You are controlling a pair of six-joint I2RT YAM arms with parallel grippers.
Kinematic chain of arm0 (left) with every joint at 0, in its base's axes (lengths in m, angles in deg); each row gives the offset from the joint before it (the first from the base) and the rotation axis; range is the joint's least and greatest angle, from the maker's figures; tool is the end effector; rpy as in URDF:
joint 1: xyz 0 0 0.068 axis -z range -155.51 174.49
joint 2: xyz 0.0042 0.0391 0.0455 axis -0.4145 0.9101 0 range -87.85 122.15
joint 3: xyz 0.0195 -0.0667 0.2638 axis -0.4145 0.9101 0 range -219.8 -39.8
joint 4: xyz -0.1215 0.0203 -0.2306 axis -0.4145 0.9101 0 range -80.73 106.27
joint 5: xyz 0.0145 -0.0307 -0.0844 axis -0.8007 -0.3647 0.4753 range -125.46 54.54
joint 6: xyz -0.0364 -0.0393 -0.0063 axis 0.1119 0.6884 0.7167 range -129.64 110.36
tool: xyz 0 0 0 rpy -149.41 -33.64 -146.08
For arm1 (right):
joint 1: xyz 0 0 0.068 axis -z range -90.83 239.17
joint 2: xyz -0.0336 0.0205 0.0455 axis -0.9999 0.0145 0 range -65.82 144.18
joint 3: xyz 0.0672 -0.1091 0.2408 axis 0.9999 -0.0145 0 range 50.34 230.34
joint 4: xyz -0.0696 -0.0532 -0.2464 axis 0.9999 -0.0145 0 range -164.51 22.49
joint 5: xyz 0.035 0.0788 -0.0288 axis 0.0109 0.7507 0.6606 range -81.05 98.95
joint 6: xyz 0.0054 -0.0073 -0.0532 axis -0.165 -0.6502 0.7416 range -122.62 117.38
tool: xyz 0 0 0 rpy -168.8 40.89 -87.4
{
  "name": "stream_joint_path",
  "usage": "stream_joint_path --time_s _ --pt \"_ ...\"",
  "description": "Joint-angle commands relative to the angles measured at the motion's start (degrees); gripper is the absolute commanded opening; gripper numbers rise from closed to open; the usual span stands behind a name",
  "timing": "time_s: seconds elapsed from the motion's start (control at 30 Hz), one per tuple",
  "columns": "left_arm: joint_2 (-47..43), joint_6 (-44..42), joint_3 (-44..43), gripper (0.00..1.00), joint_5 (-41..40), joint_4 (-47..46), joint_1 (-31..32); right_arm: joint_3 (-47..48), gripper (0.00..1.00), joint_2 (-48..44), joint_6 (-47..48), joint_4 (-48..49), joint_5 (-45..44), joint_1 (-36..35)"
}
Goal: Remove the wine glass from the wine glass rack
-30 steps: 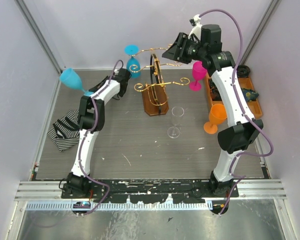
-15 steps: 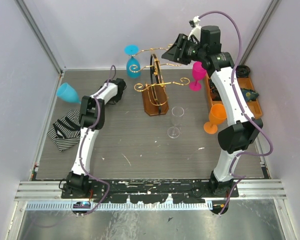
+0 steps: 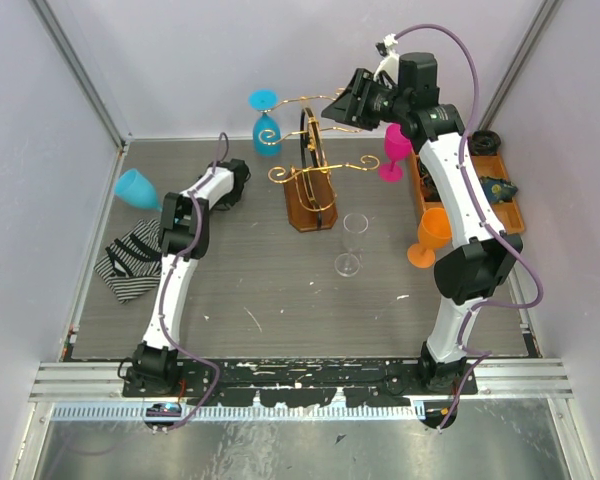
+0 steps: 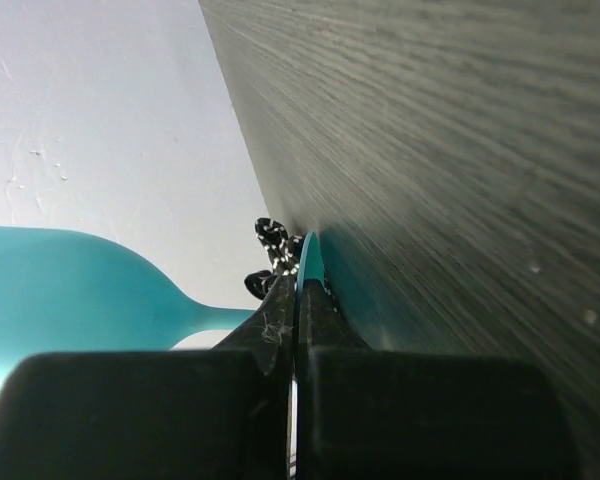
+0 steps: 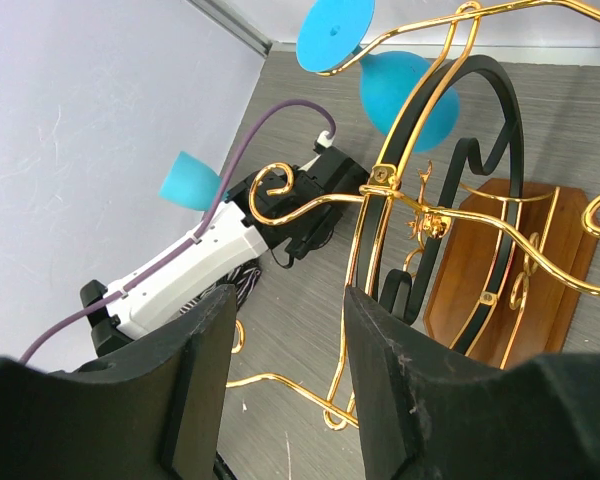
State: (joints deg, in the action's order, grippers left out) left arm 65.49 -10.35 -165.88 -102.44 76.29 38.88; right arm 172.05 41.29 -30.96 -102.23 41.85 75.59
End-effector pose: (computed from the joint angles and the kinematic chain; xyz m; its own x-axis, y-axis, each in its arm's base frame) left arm 0.4873 -0.0912 0.0853 -0.9638 0.2524 0.0860 0.1757 0.3587 0.9168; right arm 0.4010 0.1169 0.4498 -0.6232 0.2595 -0.7378 -0.4512 0.6512 0.6102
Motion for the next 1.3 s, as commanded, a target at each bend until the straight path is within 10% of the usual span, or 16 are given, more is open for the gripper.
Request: stream_joint_path --time_s 0.0,0.7,1.27 --pt "2.34 2.68 -3.19 0.0 2.08 0.61 0.02 1.06 0.53 -1.03 -0.19 2.68 0.98 0.14" --pt "2.74 3.87 -6.12 0.06 7.57 -3.92 1.71 1.12 0.52 -0.41 -0.45 2.78 1.42 0.14" --pt "0.54 4.31 -2.19 0.3 12.37 -8.44 3.24 0.53 0.52 -0.76 -0.13 2.72 1.37 0.19"
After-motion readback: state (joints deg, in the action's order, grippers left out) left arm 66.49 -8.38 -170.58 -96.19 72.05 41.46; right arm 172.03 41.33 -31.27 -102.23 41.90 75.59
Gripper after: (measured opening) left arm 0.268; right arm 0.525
